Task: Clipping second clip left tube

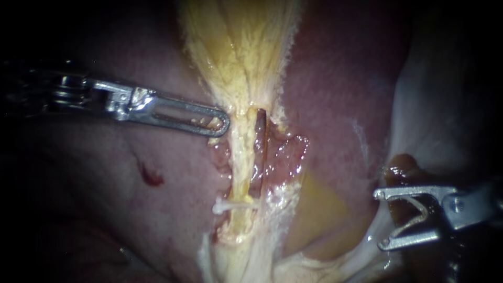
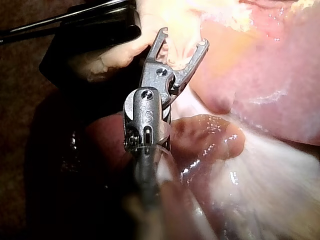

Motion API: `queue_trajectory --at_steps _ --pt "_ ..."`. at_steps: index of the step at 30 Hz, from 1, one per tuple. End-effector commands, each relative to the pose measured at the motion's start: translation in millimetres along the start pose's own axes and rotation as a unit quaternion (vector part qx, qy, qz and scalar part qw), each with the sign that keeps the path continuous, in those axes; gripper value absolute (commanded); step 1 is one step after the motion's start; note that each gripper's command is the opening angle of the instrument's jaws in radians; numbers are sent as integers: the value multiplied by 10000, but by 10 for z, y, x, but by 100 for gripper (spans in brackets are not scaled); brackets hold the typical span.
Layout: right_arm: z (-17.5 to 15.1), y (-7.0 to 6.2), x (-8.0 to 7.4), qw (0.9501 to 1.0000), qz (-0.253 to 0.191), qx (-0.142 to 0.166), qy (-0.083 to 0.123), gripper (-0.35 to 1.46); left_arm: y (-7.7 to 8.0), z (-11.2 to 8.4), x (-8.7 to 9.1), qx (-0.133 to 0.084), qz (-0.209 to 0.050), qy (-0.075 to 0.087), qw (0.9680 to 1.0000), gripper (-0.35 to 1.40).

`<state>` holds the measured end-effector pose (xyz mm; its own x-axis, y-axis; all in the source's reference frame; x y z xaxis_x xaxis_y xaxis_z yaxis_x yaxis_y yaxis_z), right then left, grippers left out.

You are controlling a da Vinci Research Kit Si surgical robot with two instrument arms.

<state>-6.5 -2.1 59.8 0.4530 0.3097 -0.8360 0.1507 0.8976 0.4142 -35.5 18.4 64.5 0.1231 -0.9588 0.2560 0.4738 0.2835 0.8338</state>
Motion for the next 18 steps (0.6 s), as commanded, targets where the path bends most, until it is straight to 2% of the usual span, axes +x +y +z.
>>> queue_trajectory --at_steps 1,8,18 --pt "0 0 0 10000 -1 0 0 50 0 0 0 -2 1 1 10000 -35" --pt "0 0 0 10000 28 0 1 50 -3 -6 -1 11 -3 12 10000 -35" --pt "0 0 0 10000 28 0 1 50 -7 -49 -18 -10 -52 37 10000 -35"
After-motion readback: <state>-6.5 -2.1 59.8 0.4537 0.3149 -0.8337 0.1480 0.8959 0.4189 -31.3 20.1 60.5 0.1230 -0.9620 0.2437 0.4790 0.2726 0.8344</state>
